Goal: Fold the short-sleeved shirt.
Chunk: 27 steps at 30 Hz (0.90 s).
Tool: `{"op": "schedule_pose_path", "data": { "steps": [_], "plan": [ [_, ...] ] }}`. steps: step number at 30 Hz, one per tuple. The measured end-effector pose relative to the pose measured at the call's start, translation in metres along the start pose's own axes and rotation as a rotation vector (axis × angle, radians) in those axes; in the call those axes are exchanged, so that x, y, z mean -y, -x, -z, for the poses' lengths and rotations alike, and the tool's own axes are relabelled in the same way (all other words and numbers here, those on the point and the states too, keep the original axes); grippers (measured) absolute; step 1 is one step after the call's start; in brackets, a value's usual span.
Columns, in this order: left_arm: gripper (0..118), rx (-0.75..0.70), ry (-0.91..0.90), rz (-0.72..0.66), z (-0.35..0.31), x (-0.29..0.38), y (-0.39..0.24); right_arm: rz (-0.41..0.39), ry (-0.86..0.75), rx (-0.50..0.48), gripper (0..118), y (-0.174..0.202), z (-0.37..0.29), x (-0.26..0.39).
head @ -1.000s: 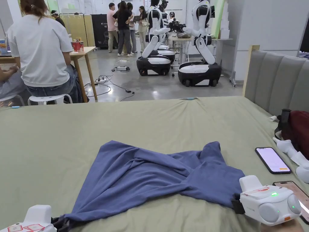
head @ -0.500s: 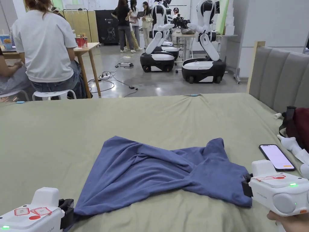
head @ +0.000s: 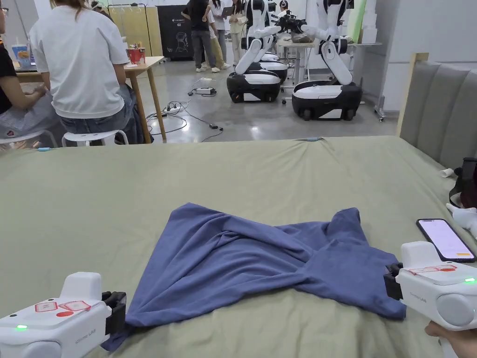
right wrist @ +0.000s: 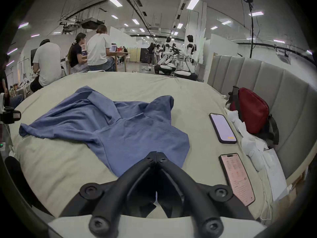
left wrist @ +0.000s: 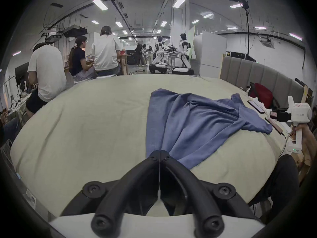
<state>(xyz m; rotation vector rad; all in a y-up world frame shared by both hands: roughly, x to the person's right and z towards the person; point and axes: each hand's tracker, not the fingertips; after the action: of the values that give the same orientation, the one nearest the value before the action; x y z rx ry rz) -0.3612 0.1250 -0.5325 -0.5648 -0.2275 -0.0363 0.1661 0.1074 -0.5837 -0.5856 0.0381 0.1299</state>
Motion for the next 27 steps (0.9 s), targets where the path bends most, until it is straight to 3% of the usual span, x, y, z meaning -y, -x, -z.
{"op": "schedule_pose_path", "data": {
  "steps": [2, 3, 4, 6, 16, 18, 22, 27],
  "plan": [
    [83, 0.034, 0.041, -0.02, 0.011, -0.004, 0.004, -0.005, 0.001, -0.008, 0, 0.002, 0.0, -0.002],
    [109, 0.028, 0.05, -0.02, 0.02, -0.008, 0.004, -0.012, 0.003, -0.01, 0, 0.003, 0.002, -0.004],
    [118, 0.013, 0.052, -0.021, 0.027, -0.013, 0.002, -0.022, 0.005, -0.012, 0, 0.003, 0.004, -0.005],
    [110, 0.018, 0.028, 0.004, 0.043, -0.037, 0.0, -0.039, 0.005, -0.015, 0, 0.004, 0.008, -0.008],
    [110, 0.028, 0.05, 0.099, 0.206, -0.177, -0.013, -0.066, 0.015, -0.03, 0, -0.007, 0.037, -0.016],
    [109, 0.024, 0.067, 0.101, 0.24, -0.191, -0.012, -0.069, 0.024, -0.037, 0, -0.012, 0.051, -0.013],
    [94, -0.034, 0.135, 0.104, 0.311, -0.2, -0.003, -0.08, 0.045, -0.048, 0, -0.015, 0.063, -0.014],
    [94, -0.052, 0.212, 0.131, 0.359, -0.185, 0.009, -0.071, 0.071, -0.061, 0, -0.021, 0.077, -0.016]
  ]
}}
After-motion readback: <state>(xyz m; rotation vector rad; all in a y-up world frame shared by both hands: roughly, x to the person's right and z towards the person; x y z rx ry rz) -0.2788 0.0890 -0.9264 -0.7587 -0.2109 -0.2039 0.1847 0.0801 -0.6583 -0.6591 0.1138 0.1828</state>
